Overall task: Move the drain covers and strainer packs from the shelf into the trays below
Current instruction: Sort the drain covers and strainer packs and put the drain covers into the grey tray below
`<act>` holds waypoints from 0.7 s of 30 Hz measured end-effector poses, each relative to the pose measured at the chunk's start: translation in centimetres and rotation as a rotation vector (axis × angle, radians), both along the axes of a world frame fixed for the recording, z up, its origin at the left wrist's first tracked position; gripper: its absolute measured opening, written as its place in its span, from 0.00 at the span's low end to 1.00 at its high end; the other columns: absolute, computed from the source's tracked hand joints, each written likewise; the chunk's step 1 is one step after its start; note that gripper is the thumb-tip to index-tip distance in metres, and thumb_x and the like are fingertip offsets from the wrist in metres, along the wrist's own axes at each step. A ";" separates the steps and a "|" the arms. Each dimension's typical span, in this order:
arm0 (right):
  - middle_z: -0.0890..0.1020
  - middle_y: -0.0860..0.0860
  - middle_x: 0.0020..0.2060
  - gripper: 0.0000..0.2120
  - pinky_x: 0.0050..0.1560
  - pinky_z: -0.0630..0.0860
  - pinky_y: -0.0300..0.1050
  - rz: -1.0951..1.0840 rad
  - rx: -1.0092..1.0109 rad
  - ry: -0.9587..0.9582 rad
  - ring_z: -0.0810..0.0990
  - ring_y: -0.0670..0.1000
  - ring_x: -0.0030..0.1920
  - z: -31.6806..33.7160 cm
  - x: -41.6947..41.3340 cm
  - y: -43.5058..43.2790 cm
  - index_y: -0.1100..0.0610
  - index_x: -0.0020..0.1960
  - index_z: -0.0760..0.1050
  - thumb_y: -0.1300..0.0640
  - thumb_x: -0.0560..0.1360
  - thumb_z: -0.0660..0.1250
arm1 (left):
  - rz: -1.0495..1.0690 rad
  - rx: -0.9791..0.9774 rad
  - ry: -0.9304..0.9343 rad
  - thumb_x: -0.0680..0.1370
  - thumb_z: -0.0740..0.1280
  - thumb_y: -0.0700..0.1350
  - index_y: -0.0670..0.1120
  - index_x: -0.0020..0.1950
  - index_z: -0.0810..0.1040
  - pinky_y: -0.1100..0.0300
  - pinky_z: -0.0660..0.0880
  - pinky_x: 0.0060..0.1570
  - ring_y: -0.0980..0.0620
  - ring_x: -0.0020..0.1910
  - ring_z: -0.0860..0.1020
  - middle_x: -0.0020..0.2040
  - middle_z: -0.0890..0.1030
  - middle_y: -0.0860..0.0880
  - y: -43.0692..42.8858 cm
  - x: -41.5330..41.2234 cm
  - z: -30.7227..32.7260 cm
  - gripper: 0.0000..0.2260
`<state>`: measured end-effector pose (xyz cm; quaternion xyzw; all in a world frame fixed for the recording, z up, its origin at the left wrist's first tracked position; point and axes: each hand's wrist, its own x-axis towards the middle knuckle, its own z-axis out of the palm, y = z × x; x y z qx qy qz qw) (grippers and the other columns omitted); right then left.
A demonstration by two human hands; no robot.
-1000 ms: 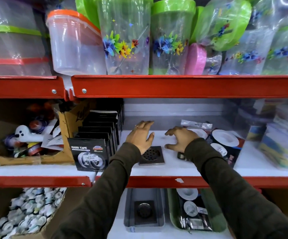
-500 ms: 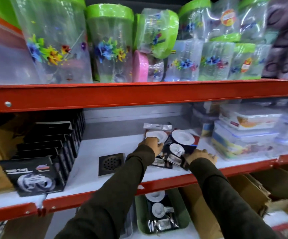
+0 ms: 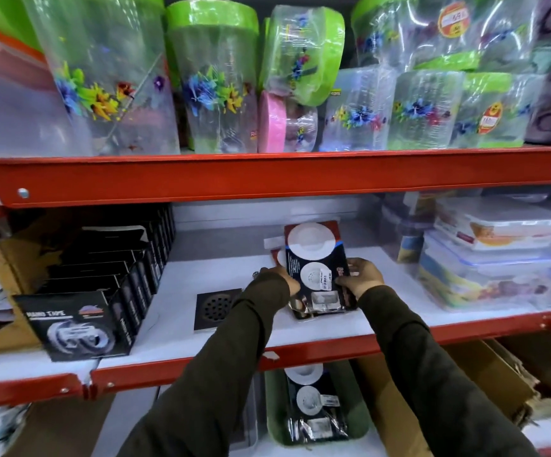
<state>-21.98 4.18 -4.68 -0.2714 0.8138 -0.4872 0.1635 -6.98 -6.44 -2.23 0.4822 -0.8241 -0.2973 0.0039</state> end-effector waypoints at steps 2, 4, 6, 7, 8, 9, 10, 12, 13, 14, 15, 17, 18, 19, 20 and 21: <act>0.81 0.60 0.60 0.23 0.58 0.72 0.41 0.017 0.043 0.050 0.80 0.58 0.59 0.0 0.3 -0.7 0.63 0.64 0.76 0.68 0.69 0.72 | 0.016 -0.016 -0.072 0.75 0.64 0.49 0.44 0.67 0.73 0.56 0.73 0.63 0.41 0.65 0.73 0.67 0.73 0.39 0.2 0.5 -0.1 0.21; 0.80 0.61 0.61 0.23 0.60 0.71 0.41 0.024 0.077 0.091 0.79 0.59 0.61 0.0 0.4 -1.0 0.63 0.64 0.76 0.66 0.70 0.71 | 0.029 0.012 -0.067 0.76 0.65 0.50 0.44 0.68 0.72 0.54 0.73 0.66 0.42 0.66 0.73 0.68 0.74 0.40 0.7 0.5 -0.6 0.22; 0.77 0.61 0.64 0.24 0.66 0.71 0.46 0.007 0.205 0.180 0.74 0.62 0.64 -0.2 0.3 -0.9 0.57 0.67 0.74 0.58 0.71 0.71 | 0.059 0.069 0.000 0.76 0.66 0.48 0.42 0.71 0.70 0.55 0.73 0.65 0.42 0.66 0.75 0.68 0.74 0.40 1.3 0.3 -1.0 0.24; 0.74 0.60 0.65 0.25 0.67 0.70 0.51 -0.005 0.286 0.223 0.72 0.63 0.66 -0.3 0.2 -0.8 0.53 0.69 0.73 0.54 0.72 0.69 | 0.084 0.099 0.042 0.76 0.67 0.47 0.40 0.72 0.67 0.54 0.73 0.66 0.42 0.66 0.74 0.69 0.73 0.39 1.5 0.2 -1.1 0.26; 0.73 0.61 0.66 0.26 0.68 0.70 0.53 0.001 0.331 0.225 0.71 0.63 0.66 -0.4 0.1 -0.7 0.52 0.70 0.71 0.53 0.73 0.68 | 0.110 0.120 0.080 0.76 0.67 0.46 0.40 0.74 0.64 0.54 0.72 0.66 0.41 0.68 0.73 0.70 0.72 0.39 1.8 0.0 -1.2 0.28; 0.74 0.61 0.66 0.26 0.68 0.70 0.54 0.030 0.318 0.175 0.72 0.64 0.66 -0.6 0.2 -0.8 0.53 0.70 0.70 0.54 0.73 0.68 | 0.130 0.122 0.109 0.76 0.68 0.45 0.39 0.74 0.62 0.53 0.71 0.66 0.41 0.68 0.73 0.70 0.71 0.39 2.0 0.0 -1.2 0.29; 0.76 0.62 0.65 0.25 0.68 0.71 0.53 0.060 0.269 0.105 0.74 0.63 0.65 -0.6 0.2 -0.8 0.56 0.70 0.70 0.56 0.74 0.68 | 0.135 0.111 0.132 0.76 0.68 0.44 0.39 0.73 0.63 0.54 0.71 0.66 0.41 0.68 0.73 0.70 0.72 0.39 2.1 -0.1 -1.1 0.28; 0.80 0.62 0.62 0.23 0.65 0.73 0.49 0.085 0.194 0.035 0.79 0.61 0.61 -0.7 0.3 -0.5 0.60 0.68 0.71 0.60 0.74 0.68 | 0.121 0.086 0.152 0.77 0.67 0.43 0.40 0.71 0.67 0.55 0.72 0.64 0.41 0.66 0.74 0.68 0.74 0.39 2.5 -0.1 -1.2 0.24; 0.81 0.61 0.61 0.23 0.64 0.74 0.47 0.081 0.185 0.026 0.80 0.61 0.60 -0.6 0.3 -0.3 0.60 0.68 0.72 0.61 0.74 0.69 | 0.113 0.076 0.156 0.77 0.67 0.42 0.40 0.70 0.69 0.55 0.73 0.63 0.41 0.66 0.75 0.68 0.75 0.40 2.7 -0.1 -1.2 0.22; 0.82 0.61 0.60 0.23 0.63 0.74 0.47 0.076 0.177 0.014 0.80 0.60 0.60 -0.6 0.2 -0.1 0.60 0.67 0.72 0.61 0.73 0.69 | 0.107 0.072 0.159 0.77 0.67 0.42 0.40 0.69 0.70 0.55 0.74 0.62 0.41 0.65 0.76 0.67 0.76 0.40 3.0 0.0 -1.2 0.21; 0.82 0.61 0.60 0.23 0.62 0.74 0.47 0.072 0.175 0.001 0.80 0.60 0.60 -0.6 0.1 0.1 0.60 0.67 0.72 0.62 0.73 0.69 | 0.100 0.074 0.164 0.77 0.67 0.42 0.41 0.68 0.72 0.55 0.74 0.61 0.41 0.64 0.76 0.66 0.76 0.40 3.3 0.1 -1.2 0.20; 0.81 0.60 0.61 0.25 0.64 0.73 0.47 0.067 0.194 -0.023 0.79 0.60 0.62 -0.5 -0.3 0.8 0.60 0.69 0.71 0.63 0.72 0.69 | 0.080 0.083 0.171 0.76 0.68 0.42 0.41 0.68 0.73 0.54 0.74 0.61 0.41 0.63 0.77 0.66 0.77 0.40 4.1 0.0 -1.3 0.20; 0.81 0.60 0.62 0.26 0.65 0.73 0.47 0.060 0.207 -0.032 0.79 0.60 0.62 -0.4 -0.5 1.2 0.60 0.69 0.70 0.63 0.72 0.70 | 0.069 0.084 0.173 0.76 0.68 0.42 0.41 0.68 0.73 0.54 0.74 0.61 0.41 0.63 0.77 0.66 0.77 0.40 4.4 0.0 -1.3 0.20; 0.80 0.61 0.62 0.27 0.66 0.73 0.47 0.053 0.216 -0.039 0.79 0.60 0.62 -0.4 -0.7 1.6 0.61 0.69 0.70 0.64 0.72 0.70 | 0.061 0.085 0.175 0.76 0.68 0.42 0.41 0.68 0.73 0.55 0.74 0.61 0.41 0.63 0.77 0.66 0.77 0.40 4.9 -0.2 -1.3 0.21; 0.81 0.61 0.62 0.27 0.66 0.73 0.48 0.050 0.217 -0.046 0.79 0.60 0.62 -0.3 -0.9 2.1 0.61 0.69 0.70 0.64 0.71 0.70 | 0.054 0.080 0.175 0.75 0.69 0.42 0.41 0.67 0.73 0.55 0.75 0.60 0.41 0.62 0.78 0.65 0.78 0.41 5.3 -0.3 -1.4 0.21; 0.80 0.61 0.62 0.28 0.66 0.74 0.49 0.045 0.226 -0.049 0.79 0.60 0.61 -0.3 -1.0 2.7 0.62 0.69 0.70 0.65 0.70 0.70 | 0.049 0.073 0.171 0.75 0.70 0.42 0.41 0.67 0.73 0.55 0.75 0.60 0.41 0.62 0.78 0.65 0.78 0.41 5.8 -0.4 -1.4 0.21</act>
